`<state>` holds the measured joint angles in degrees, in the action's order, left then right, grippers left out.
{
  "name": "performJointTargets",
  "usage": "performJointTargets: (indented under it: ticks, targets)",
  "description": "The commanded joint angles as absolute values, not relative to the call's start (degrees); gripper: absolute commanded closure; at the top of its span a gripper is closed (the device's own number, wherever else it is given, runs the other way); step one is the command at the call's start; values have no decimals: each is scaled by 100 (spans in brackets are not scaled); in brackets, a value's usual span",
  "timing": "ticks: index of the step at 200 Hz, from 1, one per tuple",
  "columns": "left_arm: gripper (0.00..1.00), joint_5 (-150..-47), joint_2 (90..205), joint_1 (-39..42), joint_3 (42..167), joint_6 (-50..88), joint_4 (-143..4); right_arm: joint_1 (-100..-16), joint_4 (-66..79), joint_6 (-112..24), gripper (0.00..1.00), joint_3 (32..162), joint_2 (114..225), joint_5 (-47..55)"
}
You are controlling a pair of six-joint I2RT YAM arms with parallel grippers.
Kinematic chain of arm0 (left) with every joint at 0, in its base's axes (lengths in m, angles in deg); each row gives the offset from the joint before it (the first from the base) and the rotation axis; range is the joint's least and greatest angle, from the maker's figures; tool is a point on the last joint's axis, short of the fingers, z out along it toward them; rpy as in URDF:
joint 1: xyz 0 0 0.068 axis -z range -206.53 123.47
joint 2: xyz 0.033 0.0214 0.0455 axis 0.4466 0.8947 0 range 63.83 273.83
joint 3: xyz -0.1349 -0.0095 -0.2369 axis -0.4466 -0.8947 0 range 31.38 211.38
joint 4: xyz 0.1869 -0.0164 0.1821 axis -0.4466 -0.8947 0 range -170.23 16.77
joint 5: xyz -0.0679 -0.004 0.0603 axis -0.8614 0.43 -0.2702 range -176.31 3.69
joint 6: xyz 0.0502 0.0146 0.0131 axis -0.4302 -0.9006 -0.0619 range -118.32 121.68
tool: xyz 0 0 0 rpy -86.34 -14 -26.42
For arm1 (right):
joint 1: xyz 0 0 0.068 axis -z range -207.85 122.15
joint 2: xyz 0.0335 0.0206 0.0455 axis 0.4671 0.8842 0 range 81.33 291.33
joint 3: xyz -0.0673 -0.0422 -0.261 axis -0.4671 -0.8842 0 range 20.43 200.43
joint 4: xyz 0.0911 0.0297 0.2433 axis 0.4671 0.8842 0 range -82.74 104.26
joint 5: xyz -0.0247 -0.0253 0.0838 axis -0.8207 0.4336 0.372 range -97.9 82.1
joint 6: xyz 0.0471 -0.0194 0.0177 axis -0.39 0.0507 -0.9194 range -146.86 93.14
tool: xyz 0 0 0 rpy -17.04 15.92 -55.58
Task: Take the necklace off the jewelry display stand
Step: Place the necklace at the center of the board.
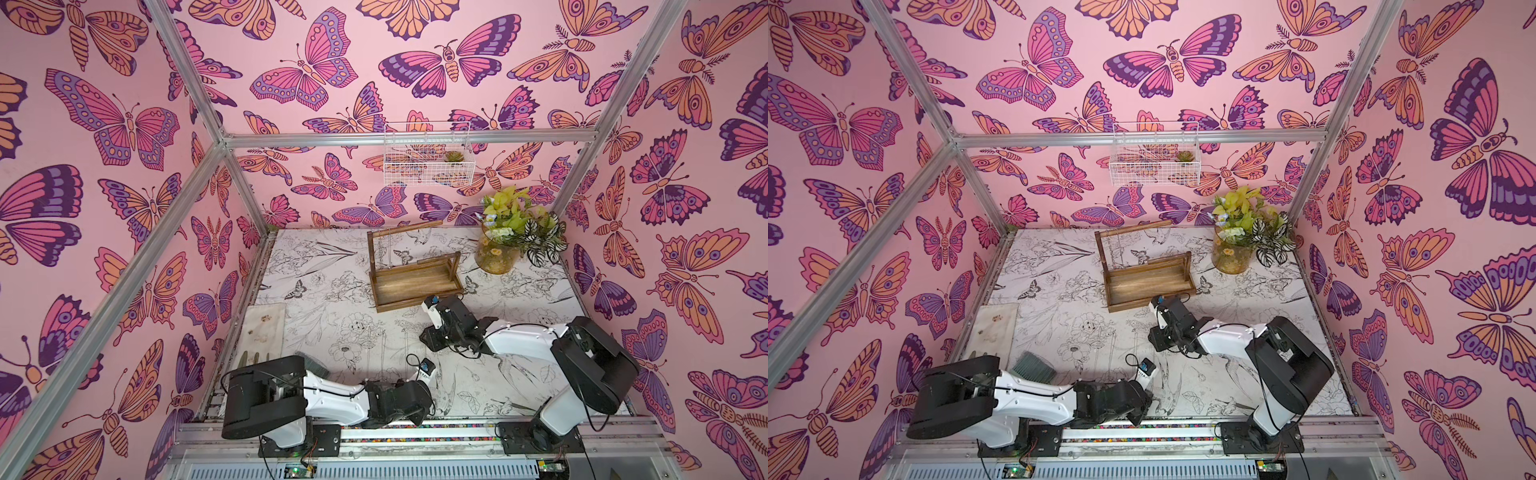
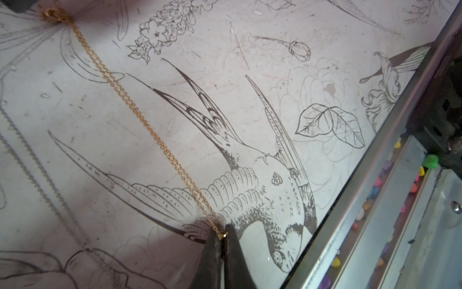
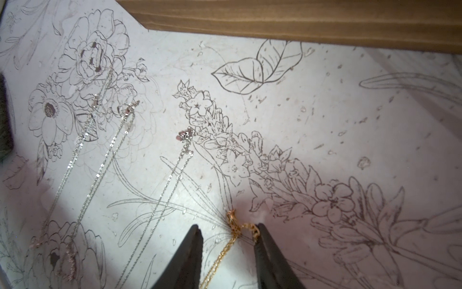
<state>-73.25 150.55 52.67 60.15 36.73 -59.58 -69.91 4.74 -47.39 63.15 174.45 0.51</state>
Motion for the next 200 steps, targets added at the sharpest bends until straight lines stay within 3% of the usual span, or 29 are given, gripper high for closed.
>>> performJointTargets:
  ticks: [1, 104, 142, 200]
  targets:
    - [93, -7251, 14977, 5300, 5957, 3714, -6039, -6955, 566, -4657, 58, 6437, 17423, -1]
    - [61, -7269, 14867, 5389, 5974, 3647, -6127, -6936, 573, -4652, 47, 6358, 17316, 2]
    - [52, -7216, 14651, 5416, 6021, 3591, -6358, -6931, 640, -4637, 34, 6387, 17257, -50]
    - [32, -7103, 14096, 5433, 6023, 3531, -6825, -6882, 799, -4615, 22, 6591, 17231, -71]
